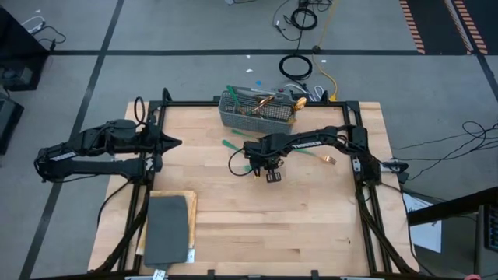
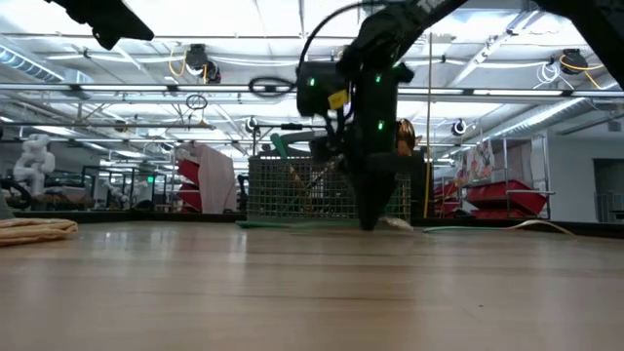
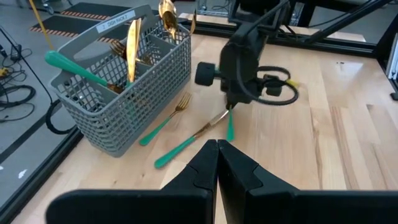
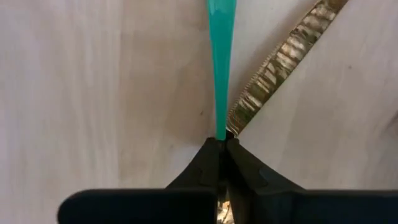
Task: Sort silverware
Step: Put the green spoon into the dishwasher utensil holder
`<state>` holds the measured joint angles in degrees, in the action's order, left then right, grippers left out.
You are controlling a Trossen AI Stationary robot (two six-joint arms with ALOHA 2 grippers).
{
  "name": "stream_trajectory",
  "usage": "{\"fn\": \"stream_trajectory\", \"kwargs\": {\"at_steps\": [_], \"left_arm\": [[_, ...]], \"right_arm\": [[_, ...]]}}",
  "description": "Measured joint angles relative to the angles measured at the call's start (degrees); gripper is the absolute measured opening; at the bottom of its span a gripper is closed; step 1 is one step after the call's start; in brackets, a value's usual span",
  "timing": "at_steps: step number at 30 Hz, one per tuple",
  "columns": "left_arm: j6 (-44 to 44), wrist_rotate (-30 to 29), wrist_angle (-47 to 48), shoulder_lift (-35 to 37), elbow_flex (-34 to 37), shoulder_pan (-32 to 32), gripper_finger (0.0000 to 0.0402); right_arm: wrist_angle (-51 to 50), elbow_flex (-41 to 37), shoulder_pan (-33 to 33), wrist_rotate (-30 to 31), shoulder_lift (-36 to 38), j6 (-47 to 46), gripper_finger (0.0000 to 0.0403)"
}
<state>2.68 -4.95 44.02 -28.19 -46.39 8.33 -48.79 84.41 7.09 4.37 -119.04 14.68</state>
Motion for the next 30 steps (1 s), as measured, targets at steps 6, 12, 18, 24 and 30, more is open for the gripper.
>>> {"fn": "stream_trajectory", "kwargs": {"at_steps": [6,12,18,24,30], "left_arm": [[0.00,0.00,-0.01,0.00,0.00,0.01,0.0015],[0.00,0.00,0.01,0.00,0.00,0.00,0.0015],[-0.02,-0.02,-0.02,0.00,0.02,-0.02,0.0015],[-0.03,-0.02,-0.02,-0.01,0.00,0.01,0.0015],[-0.04,-0.02,0.01,0.00,0.00,-0.02,0.0015]], "right_arm": [[-1.20,0.10,-1.77,0.68,5.70,-2.30,0.0001],[-7.66,0.15,-3.39,17.35,12.09,-3.99,0.0001],[-16.06,0.16,-3.59,39.83,19.23,-5.53,0.0000],[-22.51,0.16,-0.70,57.83,22.75,-4.08,0.0000],[-22.60,0.18,2.81,72.13,19.38,13.17,0.0000]]}}
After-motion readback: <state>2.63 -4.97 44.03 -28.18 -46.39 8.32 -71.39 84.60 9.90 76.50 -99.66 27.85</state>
